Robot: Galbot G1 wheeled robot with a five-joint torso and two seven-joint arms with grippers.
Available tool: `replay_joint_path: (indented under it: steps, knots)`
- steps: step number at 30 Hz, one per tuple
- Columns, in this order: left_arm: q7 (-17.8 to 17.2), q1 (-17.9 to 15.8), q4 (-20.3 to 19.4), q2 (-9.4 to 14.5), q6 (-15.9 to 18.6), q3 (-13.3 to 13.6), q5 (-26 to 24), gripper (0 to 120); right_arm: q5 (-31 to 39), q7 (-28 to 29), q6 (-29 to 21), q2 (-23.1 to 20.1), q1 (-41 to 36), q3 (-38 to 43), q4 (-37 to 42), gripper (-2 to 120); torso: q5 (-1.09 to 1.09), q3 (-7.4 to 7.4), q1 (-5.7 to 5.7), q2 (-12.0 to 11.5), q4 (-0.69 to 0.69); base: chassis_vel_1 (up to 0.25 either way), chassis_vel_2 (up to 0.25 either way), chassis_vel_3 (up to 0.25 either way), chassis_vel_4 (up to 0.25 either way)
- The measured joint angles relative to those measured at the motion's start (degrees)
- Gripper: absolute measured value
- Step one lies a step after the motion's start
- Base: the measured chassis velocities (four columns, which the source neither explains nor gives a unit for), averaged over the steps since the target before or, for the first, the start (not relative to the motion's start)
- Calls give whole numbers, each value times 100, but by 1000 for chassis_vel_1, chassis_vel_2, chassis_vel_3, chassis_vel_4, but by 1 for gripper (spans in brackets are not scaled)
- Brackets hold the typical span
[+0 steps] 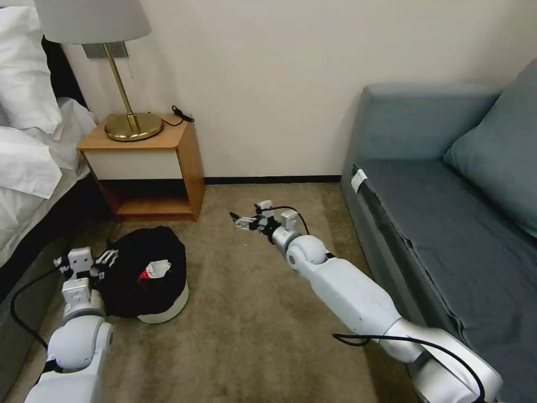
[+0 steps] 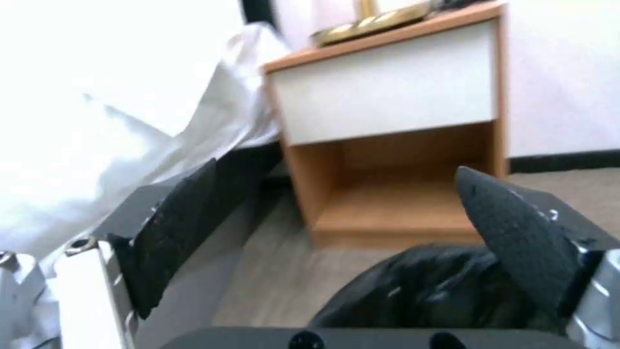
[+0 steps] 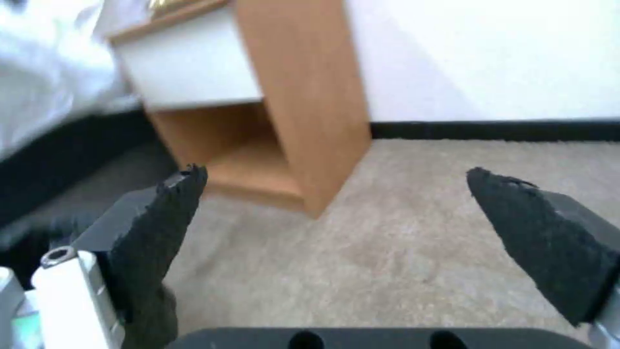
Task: Pick up the trash bin, then pick up the garbage on the floor and place it into the trash bin.
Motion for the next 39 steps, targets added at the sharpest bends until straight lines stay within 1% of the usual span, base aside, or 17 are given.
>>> replay_joint_path:
  steps: [1, 2, 3, 4, 6, 7, 10, 12, 13, 18, 39]
  knots:
    - [33, -147, 89, -32, -54, 175, 79, 100, 205, 7, 52, 14, -133, 226, 30, 100, 0, 1, 0, 0, 0, 0, 0, 0, 0]
    - [74, -246, 125, -55, -71, 307, 139, 100, 263, 0, 88, 24, -212, 386, 50, 100, -3, 1, 0, 0, -2, 0, 0, 0, 0]
    - [83, -287, 134, -64, -72, 375, 157, 100, 271, -12, 110, 33, -244, 453, 53, 100, -2, 0, 0, 0, -2, 0, 0, 0, 0]
    - [83, -287, 134, -64, -72, 375, 157, 100, 271, -12, 110, 33, -244, 453, 53, 100, -2, 0, 0, 0, -2, 0, 0, 0, 0]
    - [145, -431, 192, -128, -38, 647, 199, 100, 234, -57, 192, 110, -327, 660, 19, 100, 1, 0, 0, 0, 1, 0, 0, 0, 0]
    - [145, -431, 192, -128, -38, 647, 199, 100, 234, -57, 192, 110, -327, 660, 19, 100, 1, 0, 0, 0, 1, 0, 0, 0, 0]
    - [208, -614, 364, -252, -40, 923, 404, 100, 148, -90, 234, 282, -420, 957, -100, 100, 0, 1, 0, 0, 1, 0, 0, 0, 0]
    - [212, -630, 375, -264, -40, 955, 428, 100, 136, -99, 234, 306, -435, 996, -113, 100, -1, 1, 0, 0, 1, 0, 0, 0, 0]
    - [229, -695, 403, -297, -15, 1113, 510, 100, 85, -161, 211, 408, -504, 1207, -176, 100, -1, 1, 0, 0, 0, 0, 0, 0, 0]
    - [227, -715, 409, -303, 14, 1160, 530, 100, 59, -243, 47, 490, -605, 1416, -201, 100, -1, 1, 0, 0, 1, 0, 0, 0, 0]
    - [209, -705, 410, -303, 28, 1139, 504, 100, 50, -251, 21, 486, -598, 1385, -196, 100, -1, 0, 0, 0, 1, 0, 0, 0, 0]
